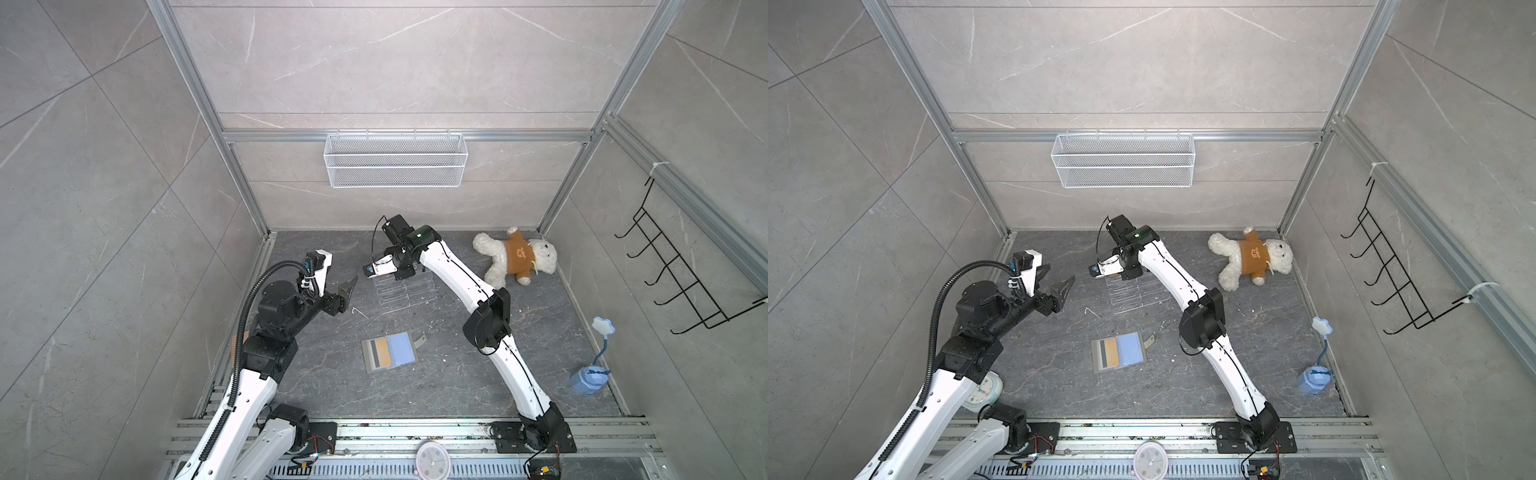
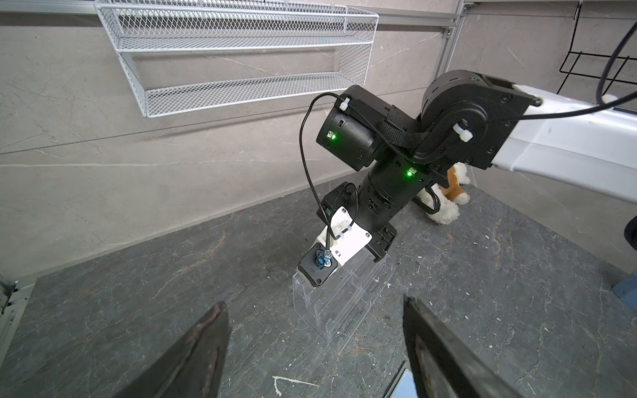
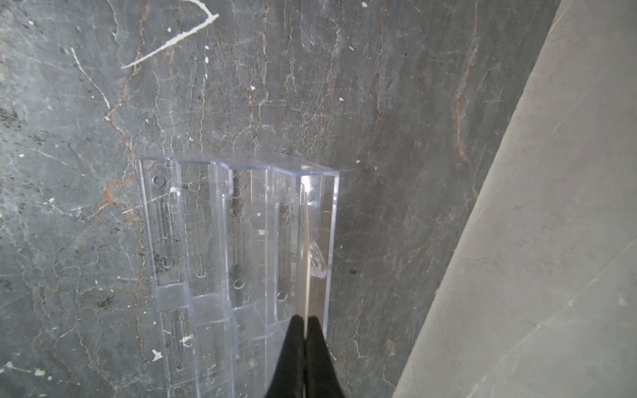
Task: Take the credit cards out of the card holder
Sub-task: Place the credit card in the storage box.
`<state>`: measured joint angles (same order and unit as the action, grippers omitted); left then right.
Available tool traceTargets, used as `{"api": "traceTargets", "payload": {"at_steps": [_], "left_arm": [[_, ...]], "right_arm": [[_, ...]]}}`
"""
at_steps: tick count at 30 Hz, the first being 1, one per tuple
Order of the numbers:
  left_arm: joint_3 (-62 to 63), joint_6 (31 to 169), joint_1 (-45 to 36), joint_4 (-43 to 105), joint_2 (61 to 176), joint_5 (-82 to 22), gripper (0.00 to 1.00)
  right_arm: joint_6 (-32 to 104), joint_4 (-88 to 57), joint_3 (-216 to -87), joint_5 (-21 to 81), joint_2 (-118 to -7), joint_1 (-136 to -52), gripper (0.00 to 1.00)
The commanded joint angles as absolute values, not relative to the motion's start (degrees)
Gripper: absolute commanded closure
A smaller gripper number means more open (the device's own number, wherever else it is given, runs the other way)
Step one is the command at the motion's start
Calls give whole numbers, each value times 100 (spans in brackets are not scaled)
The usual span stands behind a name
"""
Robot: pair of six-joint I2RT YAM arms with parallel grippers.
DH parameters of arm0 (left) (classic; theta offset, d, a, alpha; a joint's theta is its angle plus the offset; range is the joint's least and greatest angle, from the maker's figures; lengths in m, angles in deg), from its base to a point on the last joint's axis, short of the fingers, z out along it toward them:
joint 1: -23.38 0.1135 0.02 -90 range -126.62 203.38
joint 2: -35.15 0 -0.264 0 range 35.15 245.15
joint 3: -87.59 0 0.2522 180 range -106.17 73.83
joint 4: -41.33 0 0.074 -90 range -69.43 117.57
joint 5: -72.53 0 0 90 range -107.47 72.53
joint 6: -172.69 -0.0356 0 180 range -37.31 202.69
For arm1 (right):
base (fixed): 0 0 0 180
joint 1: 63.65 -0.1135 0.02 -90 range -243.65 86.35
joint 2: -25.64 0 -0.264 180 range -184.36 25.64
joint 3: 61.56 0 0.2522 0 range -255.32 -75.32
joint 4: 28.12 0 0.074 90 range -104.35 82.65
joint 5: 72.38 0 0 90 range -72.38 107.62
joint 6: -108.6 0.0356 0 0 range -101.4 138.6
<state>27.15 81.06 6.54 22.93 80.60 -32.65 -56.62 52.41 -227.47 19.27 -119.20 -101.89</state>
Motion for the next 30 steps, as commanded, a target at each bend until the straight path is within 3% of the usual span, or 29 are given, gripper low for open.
{"api": "traceTargets", "payload": {"at_steps": [1, 5, 11, 17, 30], "left_arm": [[2681, 8139, 667, 2520, 8085, -3375, 19], [2691, 8130, 661, 2520, 8059, -3376, 20], [2681, 8139, 663, 2502, 8067, -3350, 19], [2567, 8189, 663, 2406, 8213, -3467, 20], [2633, 8482, 666, 2317, 7934, -3418, 19]], "right_arm": [[-5659, 5158, -22759, 1902, -12070, -10254, 100], [-5635, 5055, -22747, 1853, -12087, -10282, 100], [-5546, 4782, -22701, 1695, -12104, -10282, 81], [-5461, 4411, -22772, 1638, -12105, -10278, 70], [-4863, 4385, -23279, 1598, -11802, -10270, 62]]}}
